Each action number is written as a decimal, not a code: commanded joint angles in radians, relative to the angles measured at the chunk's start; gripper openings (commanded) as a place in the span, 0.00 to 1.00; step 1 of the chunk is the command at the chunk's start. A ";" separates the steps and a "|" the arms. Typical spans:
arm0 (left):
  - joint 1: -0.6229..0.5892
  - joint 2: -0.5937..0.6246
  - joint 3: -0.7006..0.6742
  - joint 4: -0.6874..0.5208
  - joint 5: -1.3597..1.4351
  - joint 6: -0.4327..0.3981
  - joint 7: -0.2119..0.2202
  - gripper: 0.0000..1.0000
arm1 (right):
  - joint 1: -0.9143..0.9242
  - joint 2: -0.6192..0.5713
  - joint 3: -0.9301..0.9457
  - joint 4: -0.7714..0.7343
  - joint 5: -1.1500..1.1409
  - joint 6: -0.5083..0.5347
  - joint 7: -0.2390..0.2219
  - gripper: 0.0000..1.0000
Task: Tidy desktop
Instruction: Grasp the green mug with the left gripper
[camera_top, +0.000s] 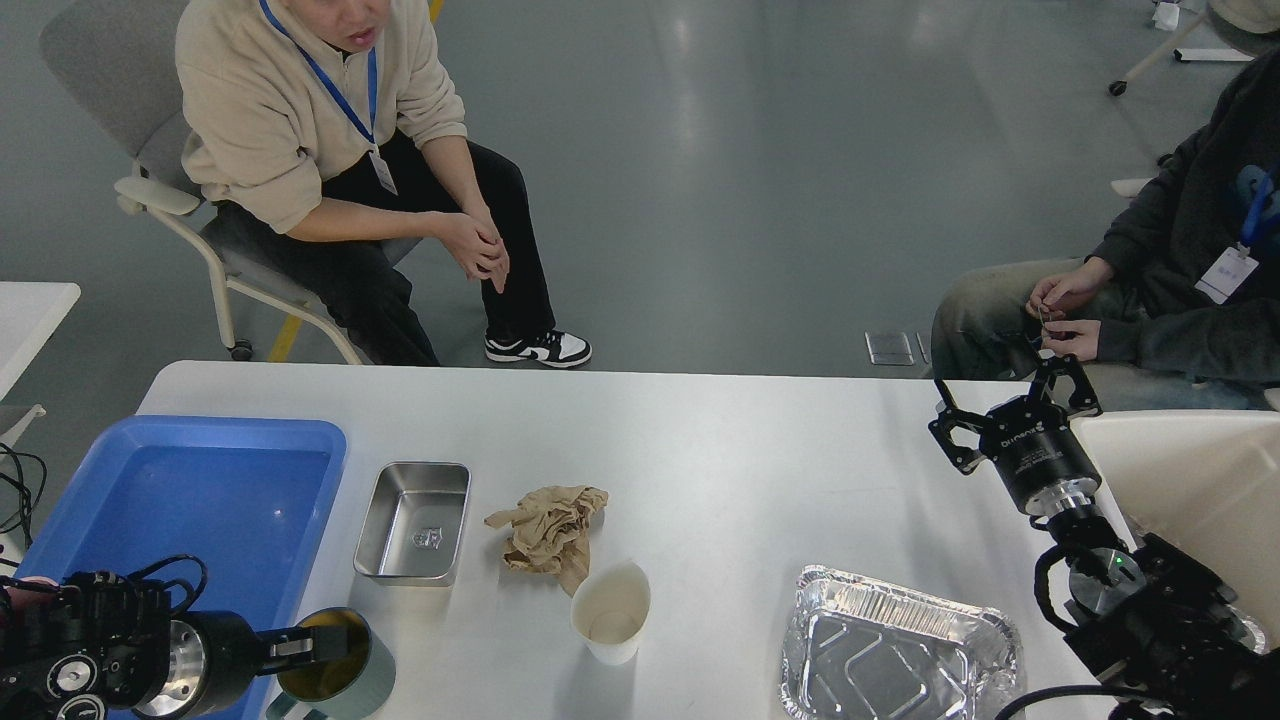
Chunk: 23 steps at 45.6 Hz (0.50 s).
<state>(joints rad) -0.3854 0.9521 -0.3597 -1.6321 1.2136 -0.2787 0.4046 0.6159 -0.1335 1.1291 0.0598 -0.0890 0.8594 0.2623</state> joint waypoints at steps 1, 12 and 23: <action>-0.009 -0.004 0.008 0.002 0.001 -0.005 0.002 0.62 | -0.001 0.000 0.001 -0.001 0.000 0.004 0.000 1.00; -0.009 -0.030 0.007 0.002 0.003 -0.005 0.010 0.62 | -0.001 0.000 0.001 -0.001 0.000 0.003 0.000 1.00; -0.032 -0.038 0.001 -0.003 -0.003 -0.028 0.071 0.61 | -0.002 -0.006 0.001 -0.001 0.000 0.004 0.000 1.00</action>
<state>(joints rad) -0.4014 0.9214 -0.3554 -1.6329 1.2155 -0.2890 0.4417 0.6141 -0.1348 1.1306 0.0583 -0.0890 0.8637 0.2623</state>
